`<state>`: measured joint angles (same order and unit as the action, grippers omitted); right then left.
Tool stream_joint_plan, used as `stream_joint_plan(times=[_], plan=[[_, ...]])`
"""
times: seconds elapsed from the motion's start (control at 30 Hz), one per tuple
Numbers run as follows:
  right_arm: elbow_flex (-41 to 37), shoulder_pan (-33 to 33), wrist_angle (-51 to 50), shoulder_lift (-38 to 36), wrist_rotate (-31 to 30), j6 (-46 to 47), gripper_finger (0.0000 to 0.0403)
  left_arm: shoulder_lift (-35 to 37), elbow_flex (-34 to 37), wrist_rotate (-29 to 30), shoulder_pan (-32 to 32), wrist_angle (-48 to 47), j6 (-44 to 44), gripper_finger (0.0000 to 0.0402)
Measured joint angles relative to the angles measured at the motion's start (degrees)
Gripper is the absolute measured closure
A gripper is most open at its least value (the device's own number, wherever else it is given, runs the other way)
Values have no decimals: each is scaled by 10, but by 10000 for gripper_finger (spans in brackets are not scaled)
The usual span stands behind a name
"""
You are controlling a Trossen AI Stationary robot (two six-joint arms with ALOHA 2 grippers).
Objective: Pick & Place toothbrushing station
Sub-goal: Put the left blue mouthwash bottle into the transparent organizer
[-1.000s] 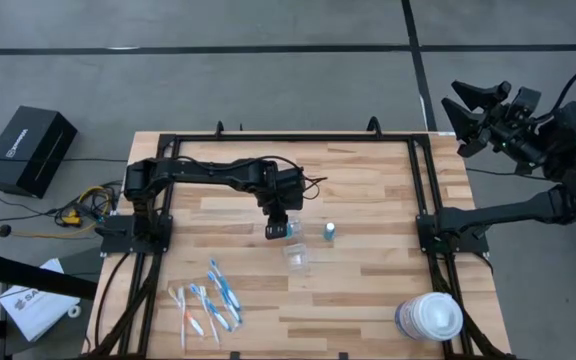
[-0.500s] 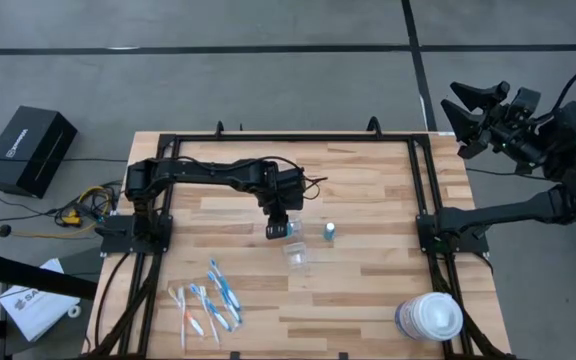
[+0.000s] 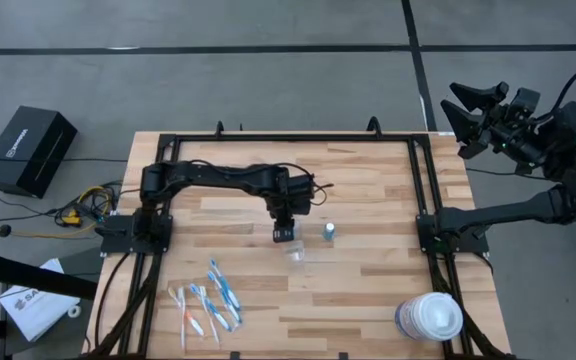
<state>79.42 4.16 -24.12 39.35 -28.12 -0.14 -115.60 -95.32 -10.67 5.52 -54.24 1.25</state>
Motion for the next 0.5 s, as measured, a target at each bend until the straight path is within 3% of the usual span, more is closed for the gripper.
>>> stream_joint_plan(times=[0.5], plan=[[0, 0, -3, 0, 13, 2, 143, -6, -16, 15, 5, -21, 15, 318]])
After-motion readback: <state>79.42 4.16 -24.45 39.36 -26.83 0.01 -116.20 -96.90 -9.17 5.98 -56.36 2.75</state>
